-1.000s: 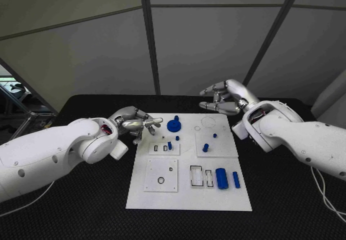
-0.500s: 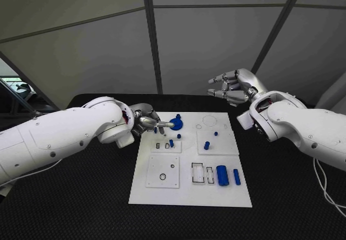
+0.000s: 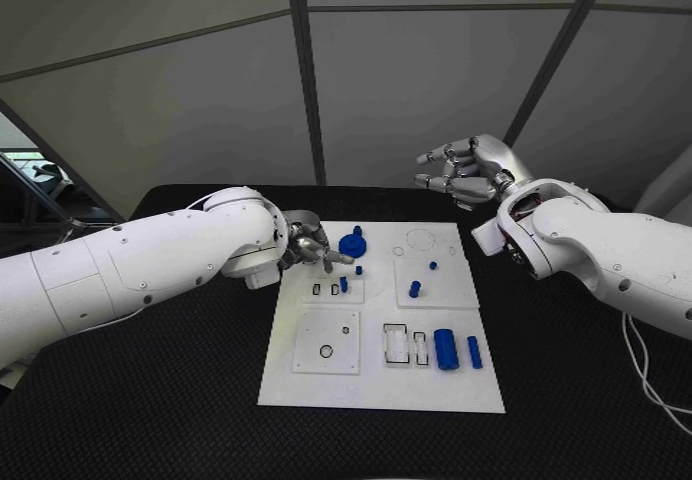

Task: Assemble the parts on the task board

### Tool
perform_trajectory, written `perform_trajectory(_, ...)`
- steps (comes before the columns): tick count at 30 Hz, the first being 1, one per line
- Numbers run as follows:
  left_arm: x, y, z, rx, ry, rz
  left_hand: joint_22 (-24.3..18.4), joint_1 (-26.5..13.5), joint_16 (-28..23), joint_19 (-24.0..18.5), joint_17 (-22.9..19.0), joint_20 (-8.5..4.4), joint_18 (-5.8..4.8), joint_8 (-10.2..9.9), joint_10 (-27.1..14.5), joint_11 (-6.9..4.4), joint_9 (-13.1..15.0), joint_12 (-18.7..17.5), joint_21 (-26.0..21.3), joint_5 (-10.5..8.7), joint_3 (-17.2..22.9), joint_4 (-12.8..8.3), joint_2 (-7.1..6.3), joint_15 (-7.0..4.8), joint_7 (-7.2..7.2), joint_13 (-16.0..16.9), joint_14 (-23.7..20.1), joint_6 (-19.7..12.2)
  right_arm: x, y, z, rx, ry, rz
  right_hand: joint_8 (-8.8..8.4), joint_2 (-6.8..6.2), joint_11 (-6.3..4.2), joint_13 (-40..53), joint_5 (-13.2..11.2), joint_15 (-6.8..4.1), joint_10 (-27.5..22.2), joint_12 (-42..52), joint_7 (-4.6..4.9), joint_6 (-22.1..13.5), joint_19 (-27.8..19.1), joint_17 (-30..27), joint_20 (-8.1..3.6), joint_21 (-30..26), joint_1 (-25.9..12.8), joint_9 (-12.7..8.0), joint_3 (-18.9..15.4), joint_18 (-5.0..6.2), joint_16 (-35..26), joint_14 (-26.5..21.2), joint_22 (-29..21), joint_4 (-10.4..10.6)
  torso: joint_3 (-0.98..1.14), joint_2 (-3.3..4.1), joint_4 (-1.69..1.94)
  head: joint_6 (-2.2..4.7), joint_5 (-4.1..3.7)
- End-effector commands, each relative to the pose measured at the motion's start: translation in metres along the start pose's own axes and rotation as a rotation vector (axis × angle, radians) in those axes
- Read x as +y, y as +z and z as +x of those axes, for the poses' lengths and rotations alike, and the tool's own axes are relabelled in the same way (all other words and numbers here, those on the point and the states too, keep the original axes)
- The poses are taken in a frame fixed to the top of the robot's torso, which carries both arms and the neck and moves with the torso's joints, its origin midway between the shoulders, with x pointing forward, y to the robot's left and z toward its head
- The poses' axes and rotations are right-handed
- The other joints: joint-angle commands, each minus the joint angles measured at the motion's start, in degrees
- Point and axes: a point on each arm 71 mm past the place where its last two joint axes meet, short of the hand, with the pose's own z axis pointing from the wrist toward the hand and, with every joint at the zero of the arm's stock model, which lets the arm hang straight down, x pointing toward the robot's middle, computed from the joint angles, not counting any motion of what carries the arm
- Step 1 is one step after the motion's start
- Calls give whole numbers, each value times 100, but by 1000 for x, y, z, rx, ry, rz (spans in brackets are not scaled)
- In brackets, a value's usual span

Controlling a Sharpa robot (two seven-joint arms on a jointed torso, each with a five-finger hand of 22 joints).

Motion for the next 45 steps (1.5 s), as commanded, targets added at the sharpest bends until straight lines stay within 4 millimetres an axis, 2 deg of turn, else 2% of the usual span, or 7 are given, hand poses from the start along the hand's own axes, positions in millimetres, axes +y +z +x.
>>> perform_trajectory(1, -2, 2, 1, 28, 53, -20, 20, 21, -9, 44, 605, 18, -130, 26, -26, -7, 13, 33, 39, -11, -38, 7, 54, -23, -8, 14, 334, -50, 1, 1, 0, -1, 8, -4, 28, -9, -10, -10, 30, -46, -33, -13, 6, 4, -9, -6, -22, -24, 19, -7, 12, 58, -35, 152, -7, -15, 0, 4, 0, -25, 2)
perform_trajectory(6, -6, 4, 3, 46, 66, -17, 49, 24, -10, 55, 604, 17, -135, 38, -25, -9, 28, 37, 57, -11, -46, 9, 62, -24, -10, 19, 334, -52, 2, 2, 1, -1, 9, -5, 28, -9, -10, -10, 30, -46, -33, -13, 6, 4, -9, -6, -22, -24, 19, -7, 12, 58, -35, 152, -7, -15, -5, 13, -3, -41, -8)
perform_trajectory(26, -17, 10, 9, 91, 96, -9, 138, 131, -16, 73, 611, 14, -146, 123, -22, -20, 144, 62, 114, -10, -76, -32, 120, -31, -23, 63, 335, -81, 2, 5, 4, -1, 8, -1, 28, -13, -7, -28, 59, -45, -45, -27, 8, -8, -13, -15, -22, -43, 4, -10, 11, 61, -46, 153, -32, -8, 0, 18, 2, -136, -9)
perform_trajectory(45, -18, 13, 11, 115, 110, -12, 191, 246, -19, 79, 619, 10, -153, 193, -12, -29, 243, 82, 147, -9, -84, -93, 160, -38, -33, 100, 338, -106, 2, 6, 6, 2, 10, 1, 31, -11, -7, -21, 70, -44, -39, -21, 9, -8, -9, -11, -22, -42, -5, -10, 12, 60, -46, 155, -28, -2, -6, 21, 3, -174, -18)
